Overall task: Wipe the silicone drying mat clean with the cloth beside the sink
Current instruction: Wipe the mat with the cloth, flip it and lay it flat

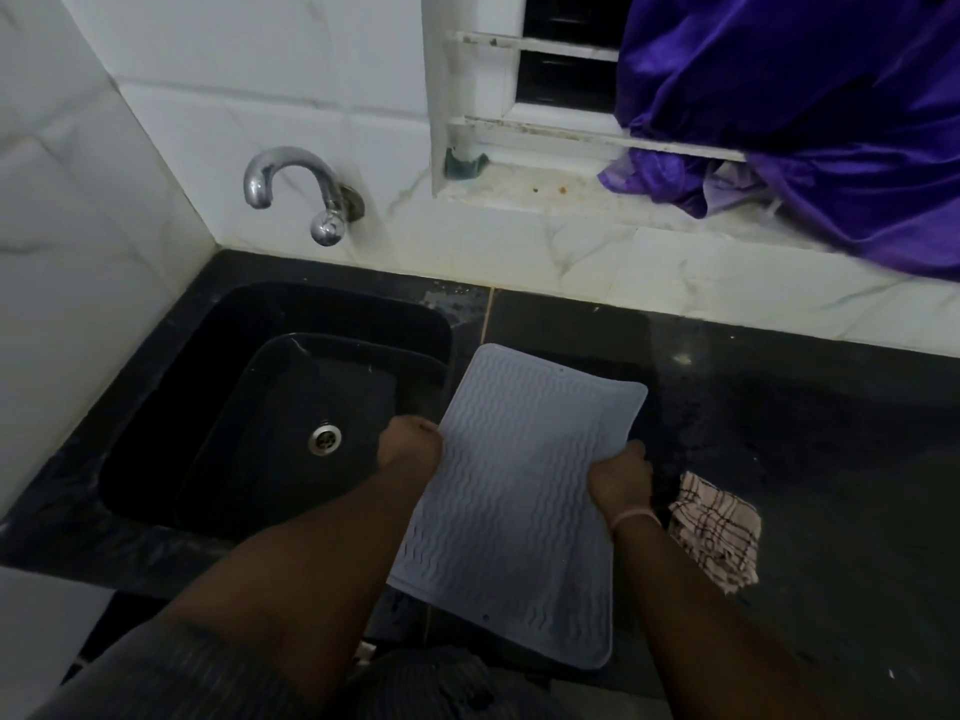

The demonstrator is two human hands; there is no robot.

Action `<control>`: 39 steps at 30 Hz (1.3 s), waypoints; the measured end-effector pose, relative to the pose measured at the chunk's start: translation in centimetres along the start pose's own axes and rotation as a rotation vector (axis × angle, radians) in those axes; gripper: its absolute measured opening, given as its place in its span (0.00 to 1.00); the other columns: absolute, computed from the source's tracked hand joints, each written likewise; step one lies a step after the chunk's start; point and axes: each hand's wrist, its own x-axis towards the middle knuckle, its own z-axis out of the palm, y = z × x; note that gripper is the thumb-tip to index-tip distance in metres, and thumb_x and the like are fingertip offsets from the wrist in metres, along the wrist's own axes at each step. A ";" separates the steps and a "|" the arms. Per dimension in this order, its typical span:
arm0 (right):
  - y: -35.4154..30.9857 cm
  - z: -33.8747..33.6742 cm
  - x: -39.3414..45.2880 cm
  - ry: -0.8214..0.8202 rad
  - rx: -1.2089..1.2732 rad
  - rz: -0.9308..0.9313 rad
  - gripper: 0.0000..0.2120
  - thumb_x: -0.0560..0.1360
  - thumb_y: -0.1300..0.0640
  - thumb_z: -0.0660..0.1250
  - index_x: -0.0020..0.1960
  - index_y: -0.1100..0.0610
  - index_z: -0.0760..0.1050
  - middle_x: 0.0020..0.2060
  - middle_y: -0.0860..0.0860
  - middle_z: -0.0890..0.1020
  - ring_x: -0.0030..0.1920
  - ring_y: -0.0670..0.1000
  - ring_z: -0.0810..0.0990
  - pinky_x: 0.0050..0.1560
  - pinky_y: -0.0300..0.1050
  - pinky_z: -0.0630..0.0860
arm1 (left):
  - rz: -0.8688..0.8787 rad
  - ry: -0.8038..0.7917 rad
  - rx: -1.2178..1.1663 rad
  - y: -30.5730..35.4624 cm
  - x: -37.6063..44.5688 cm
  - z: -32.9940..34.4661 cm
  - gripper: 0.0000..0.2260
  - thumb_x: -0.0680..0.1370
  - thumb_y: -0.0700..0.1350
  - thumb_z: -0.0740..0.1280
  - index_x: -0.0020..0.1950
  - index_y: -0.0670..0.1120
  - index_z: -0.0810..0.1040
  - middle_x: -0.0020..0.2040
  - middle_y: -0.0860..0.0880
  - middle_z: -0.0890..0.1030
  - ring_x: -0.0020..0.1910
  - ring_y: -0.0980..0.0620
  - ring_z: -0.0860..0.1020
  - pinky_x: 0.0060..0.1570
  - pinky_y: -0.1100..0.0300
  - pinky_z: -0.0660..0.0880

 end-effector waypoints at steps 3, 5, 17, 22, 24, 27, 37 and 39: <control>-2.8 0.4 -0.6 -0.087 0.141 -0.171 0.10 0.79 0.69 0.58 0.58 0.59 0.68 0.47 0.53 0.77 0.49 0.54 0.77 0.40 0.40 0.70 | -0.036 -0.002 -0.115 -0.9 1.0 -0.1 0.06 0.75 0.44 0.69 0.46 0.46 0.86 0.44 0.46 0.86 0.44 0.44 0.84 0.52 0.47 0.83; -4.7 0.6 -0.7 -0.080 0.199 -0.246 0.15 0.80 0.69 0.57 0.62 0.55 0.68 0.45 0.48 0.77 0.47 0.51 0.77 0.42 0.38 0.69 | -0.054 -0.006 -0.162 -1.1 1.3 0.3 0.07 0.74 0.45 0.70 0.47 0.45 0.87 0.44 0.45 0.86 0.44 0.43 0.84 0.51 0.46 0.83; -13.5 1.1 -2.8 -0.146 0.205 -0.613 0.05 0.84 0.59 0.60 0.58 0.55 0.73 0.51 0.52 0.79 0.53 0.51 0.80 0.54 0.50 0.78 | -0.054 -0.063 -0.553 -2.3 0.0 -0.9 0.08 0.77 0.37 0.70 0.42 0.49 0.83 0.45 0.47 0.85 0.45 0.50 0.81 0.54 0.53 0.80; -16.6 0.8 -4.7 -0.247 0.235 -0.674 0.07 0.84 0.60 0.61 0.59 0.55 0.76 0.52 0.49 0.82 0.52 0.45 0.82 0.48 0.37 0.77 | -0.080 -0.076 -0.595 -3.0 0.2 -0.9 0.09 0.77 0.35 0.70 0.42 0.49 0.81 0.39 0.51 0.81 0.40 0.53 0.78 0.46 0.59 0.76; -17.5 0.8 -4.9 -0.275 0.216 -0.694 0.07 0.84 0.60 0.61 0.59 0.56 0.76 0.51 0.49 0.83 0.51 0.44 0.83 0.47 0.36 0.77 | -0.079 -0.087 -0.594 -2.9 0.1 -0.8 0.10 0.77 0.35 0.69 0.41 0.50 0.80 0.39 0.51 0.81 0.40 0.52 0.78 0.48 0.57 0.77; -18.5 1.0 -5.4 -0.292 0.215 -0.710 0.07 0.84 0.60 0.61 0.58 0.56 0.77 0.51 0.50 0.84 0.52 0.48 0.83 0.52 0.43 0.81 | -0.084 -0.096 -0.589 -3.2 0.3 -0.7 0.12 0.77 0.35 0.69 0.41 0.52 0.79 0.42 0.50 0.81 0.44 0.51 0.79 0.53 0.56 0.79; -21.2 0.2 -6.6 -0.346 0.285 -0.684 0.09 0.83 0.59 0.63 0.61 0.53 0.77 0.53 0.46 0.85 0.51 0.45 0.85 0.50 0.42 0.81 | -0.196 -0.091 -0.773 -3.3 0.1 -0.7 0.12 0.78 0.32 0.64 0.44 0.47 0.81 0.39 0.50 0.81 0.36 0.54 0.78 0.37 0.64 0.77; -21.6 0.2 -6.4 -0.344 0.277 -0.670 0.09 0.83 0.58 0.63 0.62 0.52 0.77 0.52 0.45 0.85 0.50 0.44 0.85 0.50 0.42 0.81 | -0.292 -0.059 -0.908 -2.9 -0.2 -0.8 0.12 0.77 0.28 0.61 0.47 0.39 0.82 0.39 0.45 0.83 0.36 0.49 0.80 0.36 0.61 0.79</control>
